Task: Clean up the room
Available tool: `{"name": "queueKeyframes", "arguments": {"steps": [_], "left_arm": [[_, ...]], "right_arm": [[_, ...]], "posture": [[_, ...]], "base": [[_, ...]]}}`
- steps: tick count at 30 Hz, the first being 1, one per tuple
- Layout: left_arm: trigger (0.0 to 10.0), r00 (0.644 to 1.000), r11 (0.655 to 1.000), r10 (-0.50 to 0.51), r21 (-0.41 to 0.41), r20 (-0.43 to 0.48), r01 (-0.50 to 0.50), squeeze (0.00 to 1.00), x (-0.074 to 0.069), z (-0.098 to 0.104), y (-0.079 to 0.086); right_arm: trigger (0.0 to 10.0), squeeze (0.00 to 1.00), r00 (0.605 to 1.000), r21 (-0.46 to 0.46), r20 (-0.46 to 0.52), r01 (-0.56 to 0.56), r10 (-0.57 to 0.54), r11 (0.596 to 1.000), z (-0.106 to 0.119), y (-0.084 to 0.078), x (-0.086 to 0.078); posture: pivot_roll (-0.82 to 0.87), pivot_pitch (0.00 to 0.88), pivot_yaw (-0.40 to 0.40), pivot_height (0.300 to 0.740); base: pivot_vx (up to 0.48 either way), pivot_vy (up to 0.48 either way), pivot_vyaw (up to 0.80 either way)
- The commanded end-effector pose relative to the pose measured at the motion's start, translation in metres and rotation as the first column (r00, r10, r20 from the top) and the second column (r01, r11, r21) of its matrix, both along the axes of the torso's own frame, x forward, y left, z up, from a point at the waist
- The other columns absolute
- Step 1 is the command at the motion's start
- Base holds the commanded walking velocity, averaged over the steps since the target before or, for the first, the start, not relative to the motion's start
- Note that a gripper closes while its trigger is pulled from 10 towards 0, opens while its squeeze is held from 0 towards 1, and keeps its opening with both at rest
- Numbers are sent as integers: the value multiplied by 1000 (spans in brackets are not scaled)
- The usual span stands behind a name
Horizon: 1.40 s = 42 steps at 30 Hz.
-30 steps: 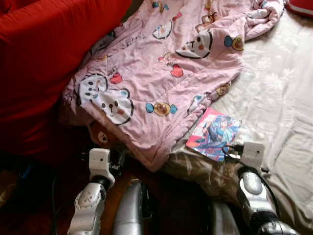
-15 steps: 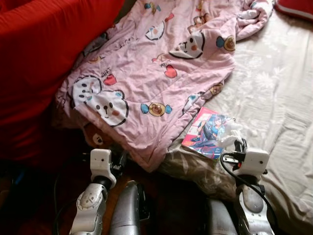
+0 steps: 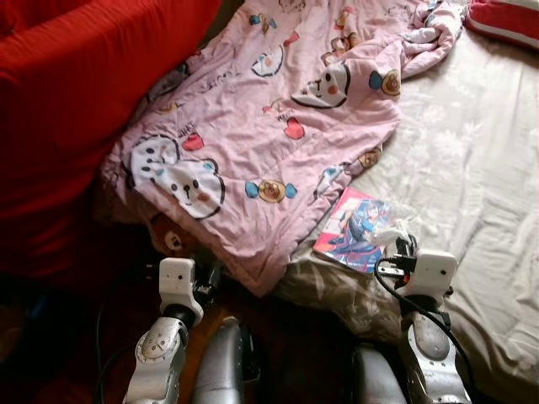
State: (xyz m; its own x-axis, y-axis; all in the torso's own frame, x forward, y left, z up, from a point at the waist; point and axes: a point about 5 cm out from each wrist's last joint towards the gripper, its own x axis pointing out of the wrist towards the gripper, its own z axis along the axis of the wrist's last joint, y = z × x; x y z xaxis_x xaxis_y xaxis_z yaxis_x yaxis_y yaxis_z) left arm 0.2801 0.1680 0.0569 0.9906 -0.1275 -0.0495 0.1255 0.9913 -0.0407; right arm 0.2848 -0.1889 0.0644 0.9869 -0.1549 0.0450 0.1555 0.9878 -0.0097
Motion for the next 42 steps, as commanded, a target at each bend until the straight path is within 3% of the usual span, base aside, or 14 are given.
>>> {"name": "queueKeyframes", "arguments": {"steps": [1, 17, 24, 28, 33, 42], "left_arm": [[10000, 999, 1000, 13, 2, -33, -13, 0, -4, -9, 4], [10000, 994, 997, 75, -8, -76, -75, 0, -9, -19, 16], [10000, 965, 981, 171, -55, -198, -185, 0, -18, -45, 30], [10000, 960, 979, 179, -61, -215, -196, 0, -20, -48, 31], [10000, 929, 969, 210, -57, -305, -238, 0, -27, -65, 37], [10000, 874, 971, 211, -11, -438, -240, 0, -44, -89, 42]], "right_arm": [[10000, 0, 1000, 4, -18, -7, 7, 1000, -3, 1, -3], [10000, 0, 999, -3, -11, -39, 39, 999, 1, 5, 4], [10000, 0, 975, 4, -188, -123, 121, 992, -28, 6, 5], [10000, 0, 968, 14, -220, -124, 124, 992, -34, 5, 3], [10000, 0, 921, 56, -381, -69, 86, 996, -65, -3, -10], [10000, 0, 896, 65, -429, -95, 114, 993, -77, 4, -18]], "posture": [[-48, 224, 90, 725], [-43, 213, 86, 740], [-36, 226, 66, 740], [-36, 226, 66, 740], [-14, 237, 70, 740], [-17, 248, 78, 740]], "base": [[0, 0, 0], [0, 0, 0], [0, 0, 0], [0, 0, 0], [0, 0, 0], [0, 0, 0]]}}
